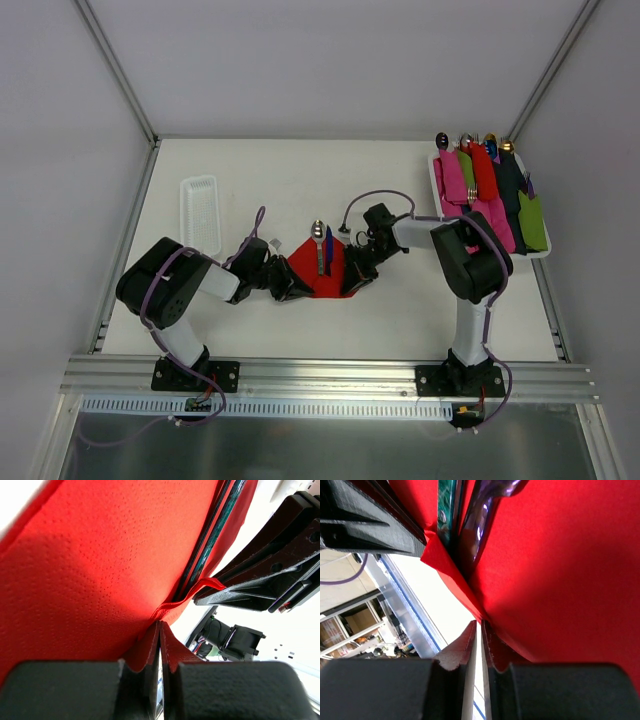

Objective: Place the utensils on the paper napkin and roll it up

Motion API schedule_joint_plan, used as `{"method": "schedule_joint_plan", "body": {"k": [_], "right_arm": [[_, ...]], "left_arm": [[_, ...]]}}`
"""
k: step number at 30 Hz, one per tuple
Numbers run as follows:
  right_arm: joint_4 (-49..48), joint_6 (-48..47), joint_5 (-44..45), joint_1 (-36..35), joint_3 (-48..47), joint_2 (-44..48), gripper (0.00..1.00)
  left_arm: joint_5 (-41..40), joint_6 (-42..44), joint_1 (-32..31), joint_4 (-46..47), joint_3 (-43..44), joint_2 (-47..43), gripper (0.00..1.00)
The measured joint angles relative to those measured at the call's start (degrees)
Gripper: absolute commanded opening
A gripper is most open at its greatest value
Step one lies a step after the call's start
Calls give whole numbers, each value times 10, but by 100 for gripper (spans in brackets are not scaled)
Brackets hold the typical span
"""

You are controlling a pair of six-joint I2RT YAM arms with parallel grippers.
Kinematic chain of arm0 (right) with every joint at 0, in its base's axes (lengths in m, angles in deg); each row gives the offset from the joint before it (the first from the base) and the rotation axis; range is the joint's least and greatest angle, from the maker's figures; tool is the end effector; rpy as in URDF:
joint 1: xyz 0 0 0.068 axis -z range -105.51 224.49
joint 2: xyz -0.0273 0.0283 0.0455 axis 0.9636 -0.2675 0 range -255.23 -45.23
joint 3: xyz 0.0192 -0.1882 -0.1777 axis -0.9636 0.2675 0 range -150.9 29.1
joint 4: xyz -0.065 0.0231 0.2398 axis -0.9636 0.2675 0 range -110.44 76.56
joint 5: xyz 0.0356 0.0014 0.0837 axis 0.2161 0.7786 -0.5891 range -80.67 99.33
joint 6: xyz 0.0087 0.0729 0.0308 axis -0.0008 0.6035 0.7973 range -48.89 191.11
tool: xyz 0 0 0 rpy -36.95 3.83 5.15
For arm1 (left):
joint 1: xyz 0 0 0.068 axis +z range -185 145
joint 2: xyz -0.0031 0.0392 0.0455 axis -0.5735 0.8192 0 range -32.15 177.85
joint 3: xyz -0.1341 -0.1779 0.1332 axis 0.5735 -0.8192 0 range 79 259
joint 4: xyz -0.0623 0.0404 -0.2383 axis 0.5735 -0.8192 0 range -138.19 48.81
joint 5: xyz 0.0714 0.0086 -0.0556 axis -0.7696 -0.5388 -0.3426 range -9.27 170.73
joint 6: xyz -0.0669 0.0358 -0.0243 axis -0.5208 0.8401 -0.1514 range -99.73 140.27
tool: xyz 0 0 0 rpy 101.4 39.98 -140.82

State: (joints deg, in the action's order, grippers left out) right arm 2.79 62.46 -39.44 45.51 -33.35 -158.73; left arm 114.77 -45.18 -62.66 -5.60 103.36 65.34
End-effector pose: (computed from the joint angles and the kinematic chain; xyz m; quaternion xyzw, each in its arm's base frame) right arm 0.2767 0.2120 0.0855 -0.3444 0.8358 0.4246 0.0505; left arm 0.2311 -0.1646 0.0771 -0.1553 0.8534 -0.4874 0.0999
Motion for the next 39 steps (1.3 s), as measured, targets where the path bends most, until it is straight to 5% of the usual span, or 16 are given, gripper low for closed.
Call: {"method": "schedule_joint_plan", "body": {"k": [19,39], "right_arm": [[30,-11,3,-6,-20,74,15],[12,24,38,-32,-38,-7,14]], "left_arm": [[0,0,0,-2,1,0,0],[-1,4,0,-28,6,-10,0]]}}
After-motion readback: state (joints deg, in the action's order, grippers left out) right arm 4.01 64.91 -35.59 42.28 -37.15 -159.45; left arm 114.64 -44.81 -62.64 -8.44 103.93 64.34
